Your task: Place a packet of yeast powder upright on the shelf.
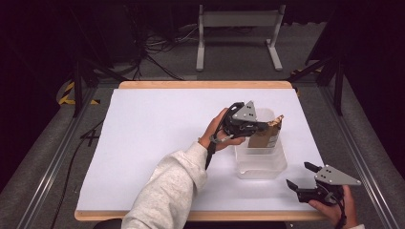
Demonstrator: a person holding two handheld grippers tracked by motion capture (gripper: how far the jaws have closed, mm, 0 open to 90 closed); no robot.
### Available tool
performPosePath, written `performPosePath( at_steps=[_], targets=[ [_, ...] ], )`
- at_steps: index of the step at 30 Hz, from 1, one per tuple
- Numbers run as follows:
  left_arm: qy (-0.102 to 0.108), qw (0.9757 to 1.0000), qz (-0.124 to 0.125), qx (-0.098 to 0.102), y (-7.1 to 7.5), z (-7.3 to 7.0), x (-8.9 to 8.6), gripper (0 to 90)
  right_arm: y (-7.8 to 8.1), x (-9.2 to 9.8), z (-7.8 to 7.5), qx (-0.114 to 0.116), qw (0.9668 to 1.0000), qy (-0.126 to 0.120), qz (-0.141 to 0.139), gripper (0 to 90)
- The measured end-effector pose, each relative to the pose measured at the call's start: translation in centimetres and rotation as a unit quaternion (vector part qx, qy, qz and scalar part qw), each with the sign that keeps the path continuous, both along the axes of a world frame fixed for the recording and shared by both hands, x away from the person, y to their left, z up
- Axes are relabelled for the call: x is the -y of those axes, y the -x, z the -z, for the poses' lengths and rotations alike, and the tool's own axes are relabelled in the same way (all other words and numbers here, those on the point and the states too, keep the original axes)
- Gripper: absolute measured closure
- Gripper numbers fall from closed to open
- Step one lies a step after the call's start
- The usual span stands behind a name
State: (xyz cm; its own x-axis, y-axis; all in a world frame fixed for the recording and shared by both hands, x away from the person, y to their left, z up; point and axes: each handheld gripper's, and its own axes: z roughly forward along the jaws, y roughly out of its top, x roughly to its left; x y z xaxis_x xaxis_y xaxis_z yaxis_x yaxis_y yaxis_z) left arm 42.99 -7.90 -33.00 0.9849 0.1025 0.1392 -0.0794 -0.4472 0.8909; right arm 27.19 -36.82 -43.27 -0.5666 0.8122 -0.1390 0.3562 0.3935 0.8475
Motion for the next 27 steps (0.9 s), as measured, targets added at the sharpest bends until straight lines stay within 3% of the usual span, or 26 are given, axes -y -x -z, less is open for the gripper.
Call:
performPosePath(
  at_steps=[10, 19, 21, 23, 27],
  targets=[
    [0.015, 0.9998, -0.013, -0.004, 0.3, 0.4, -0.8, 84.7, 0.0, 0.0, -0.1, 0.004, 1.0000, 0.001, 0.002, 11.6],
    [0.042, 0.9983, -0.042, 0.006, 0.4, -0.6, -3.7, 73.3, -0.1, 0.1, -0.1, 0.008, 1.0000, -0.001, 0.004, 11.6],
    [0.042, 0.9979, -0.048, 0.010, 0.6, -0.7, -4.7, 69.8, 0.0, 0.1, -0.1, 0.008, 1.0000, 0.000, 0.004, 11.6],
    [0.028, 0.9976, -0.056, 0.028, 1.0, -0.8, -5.5, 66.5, -0.1, 0.1, -0.1, 0.009, 1.0000, 0.000, 0.005, 11.6],
    [0.009, 0.9966, -0.070, 0.044, 1.9, -0.5, -7.5, 60.5, -0.1, 0.1, -0.2, 0.010, 0.9999, 0.001, 0.005, 11.6]
  ],
)
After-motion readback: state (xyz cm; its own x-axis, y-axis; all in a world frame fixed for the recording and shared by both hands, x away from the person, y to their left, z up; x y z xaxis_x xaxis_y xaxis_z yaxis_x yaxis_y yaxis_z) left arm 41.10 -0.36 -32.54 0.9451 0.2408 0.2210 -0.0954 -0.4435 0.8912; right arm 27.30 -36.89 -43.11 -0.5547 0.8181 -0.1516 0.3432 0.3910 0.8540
